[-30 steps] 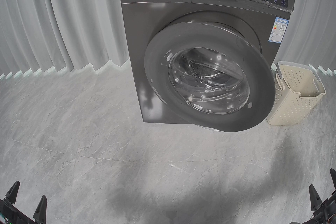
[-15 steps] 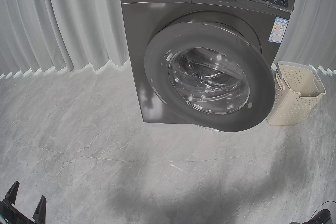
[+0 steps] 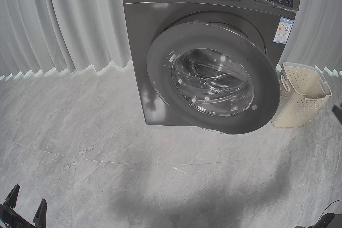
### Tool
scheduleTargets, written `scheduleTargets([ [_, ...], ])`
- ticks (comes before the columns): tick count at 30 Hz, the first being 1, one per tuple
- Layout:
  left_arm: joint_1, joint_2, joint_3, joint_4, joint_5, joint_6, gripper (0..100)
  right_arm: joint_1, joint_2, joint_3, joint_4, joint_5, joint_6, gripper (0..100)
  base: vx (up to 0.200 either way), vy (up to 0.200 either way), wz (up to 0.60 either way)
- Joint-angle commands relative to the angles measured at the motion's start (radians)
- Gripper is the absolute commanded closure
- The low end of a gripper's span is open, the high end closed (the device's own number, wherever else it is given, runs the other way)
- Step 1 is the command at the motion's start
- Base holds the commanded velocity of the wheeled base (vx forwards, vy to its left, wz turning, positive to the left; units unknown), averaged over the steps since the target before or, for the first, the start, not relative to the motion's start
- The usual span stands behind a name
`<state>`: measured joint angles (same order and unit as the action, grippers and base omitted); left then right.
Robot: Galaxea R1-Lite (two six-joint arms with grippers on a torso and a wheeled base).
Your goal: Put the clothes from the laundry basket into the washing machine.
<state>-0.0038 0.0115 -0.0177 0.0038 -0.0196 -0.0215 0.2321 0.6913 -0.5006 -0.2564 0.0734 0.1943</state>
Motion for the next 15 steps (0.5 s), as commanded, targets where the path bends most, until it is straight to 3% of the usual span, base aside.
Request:
scheduleTargets([
  [1, 0.001, -0.007, 0.016, 0.001, 0.001, -0.009, 0, 0.072, 0.570, -0.016, -0.204, -0.047, 0.019, 0, 0.000, 0.000, 0.00],
  [5, 0.001, -0.007, 0.016, 0.001, 0.001, -0.008, 0, 0.053, 0.640, -0.047, -0.241, -0.067, -0.041, 0, 0.000, 0.000, 0.00],
  [11, 0.001, -0.007, 0.016, 0.001, 0.001, -0.008, 0, -0.024, 0.754, -0.116, -0.291, -0.080, -0.059, 0, 0.000, 0.000, 0.00],
  [15, 0.001, -0.007, 0.016, -0.001, 0.001, -0.008, 0, -0.068, 0.826, -0.167, -0.317, -0.118, -0.072, 0, 0.000, 0.000, 0.00],
])
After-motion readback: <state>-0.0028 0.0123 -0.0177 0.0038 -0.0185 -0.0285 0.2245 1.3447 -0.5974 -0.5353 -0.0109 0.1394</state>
